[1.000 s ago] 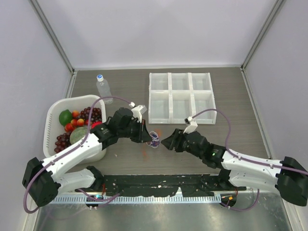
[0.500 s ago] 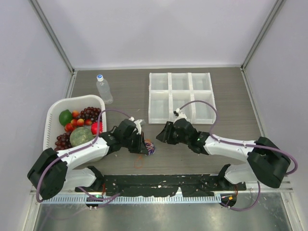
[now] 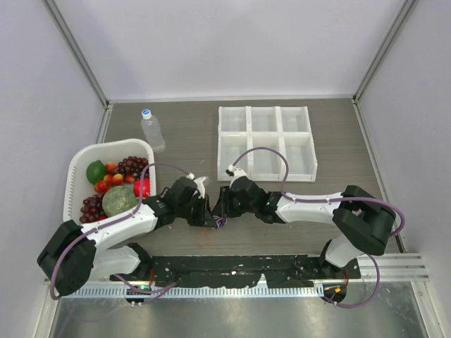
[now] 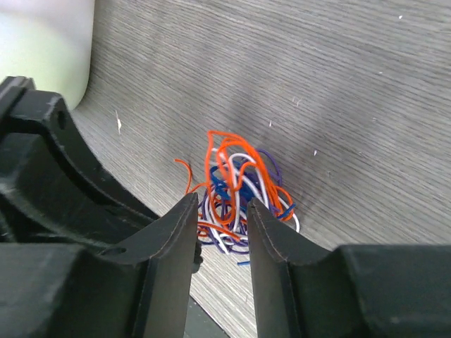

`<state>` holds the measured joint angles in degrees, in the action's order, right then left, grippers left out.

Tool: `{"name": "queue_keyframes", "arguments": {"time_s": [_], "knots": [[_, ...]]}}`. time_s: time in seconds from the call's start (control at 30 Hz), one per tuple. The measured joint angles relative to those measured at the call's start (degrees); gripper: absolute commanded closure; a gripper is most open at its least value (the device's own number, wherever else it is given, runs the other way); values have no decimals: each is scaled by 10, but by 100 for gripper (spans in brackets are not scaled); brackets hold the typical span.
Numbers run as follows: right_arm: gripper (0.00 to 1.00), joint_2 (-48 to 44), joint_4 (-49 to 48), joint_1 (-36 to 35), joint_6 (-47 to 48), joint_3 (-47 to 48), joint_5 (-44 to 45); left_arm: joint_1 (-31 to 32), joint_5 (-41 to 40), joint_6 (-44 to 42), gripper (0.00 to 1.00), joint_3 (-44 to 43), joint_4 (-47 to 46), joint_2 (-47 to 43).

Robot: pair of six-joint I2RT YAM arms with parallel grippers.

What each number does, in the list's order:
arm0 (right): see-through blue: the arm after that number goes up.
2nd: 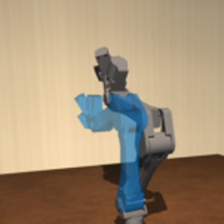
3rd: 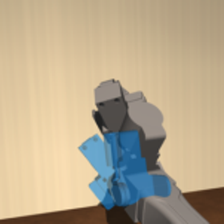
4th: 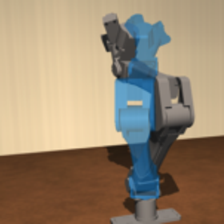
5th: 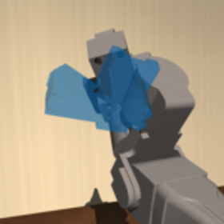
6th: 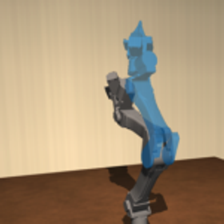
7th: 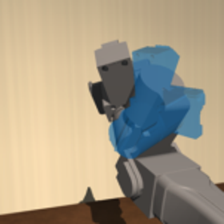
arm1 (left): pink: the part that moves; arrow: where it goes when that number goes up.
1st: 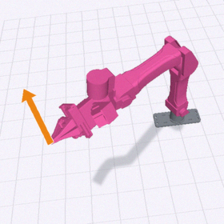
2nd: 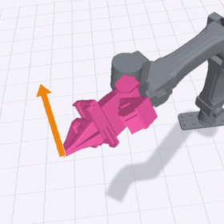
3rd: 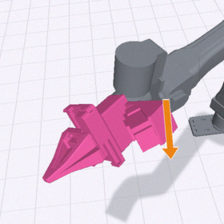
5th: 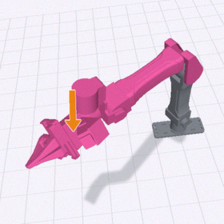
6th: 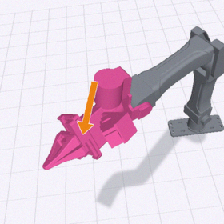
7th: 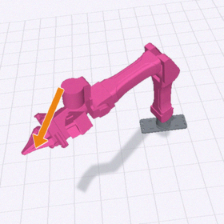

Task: Untangle the cables

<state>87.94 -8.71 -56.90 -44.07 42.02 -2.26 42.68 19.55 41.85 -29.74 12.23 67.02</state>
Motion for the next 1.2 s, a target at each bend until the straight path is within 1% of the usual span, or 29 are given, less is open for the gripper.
{"name": "queue_keyframes", "arguments": {"time_s": [0.03, 0.07, 0.13, 0.2, 0.27, 0.33, 0.4, 0.53, 0.6, 0.7, 0.87, 1.0, 1.03, 1.1, 1.2], "knots": [[74, 5, -3, -2, 0, 0, 0, 0, 0, 0, 100, 1, 0, -4], [83, 9, -7, -3, 0, 0, 0, 0, 0, 0, 100, 2, 1, -8], [95, 17, -12, -4, -1, 0, 7, 0, 0, 1, 100, 2, 3, -17], [99, 18, -8, -4, -1, 0, 23, 0, -1, 2, 100, 2, 8, -32], [99, 10, -2, -4, -5, -2, 50, 0, -7, 2, 100, 2, 18, -51], [99, -20, 16, -3, -9, -15, 87, 0, -20, 3, 100, 2, 39, -82], [99, -66, 32, -2, -14, -36, 123, 0, -36, 5, 100, 2, 62, -122], [99, -164, 45, 5, -39, -83, 175, 0, -72, 12, 100, -4, 109, -233], [99, -192, 52, 9, -55, -101, 194, 0, -87, 12, 100, -22, 133, -272], [99, -219, 70, 9, -76, -128, 213, 0, -114, 5, 100, -80, 172, -305], [99, -298, 124, 9, -106, -176, 253, 0, -174, -23, 100, -206, 223, -317], [99, -326, 157, 14, -110, -178, 276, 0, -211, -43, 100, -285, 255, -305], [99, -330, 162, 15, -110, -178, 280, 0, -215, -48, 100, -300, 259, -296], [96, -333, 171, 15, -109, -178, 285, 0, -216, -54, 100, -321, 263, -276], [96, -333, 184, 15, -105, -179, 290, 0, -214, -67, 100, -346, 271, -245]]}}
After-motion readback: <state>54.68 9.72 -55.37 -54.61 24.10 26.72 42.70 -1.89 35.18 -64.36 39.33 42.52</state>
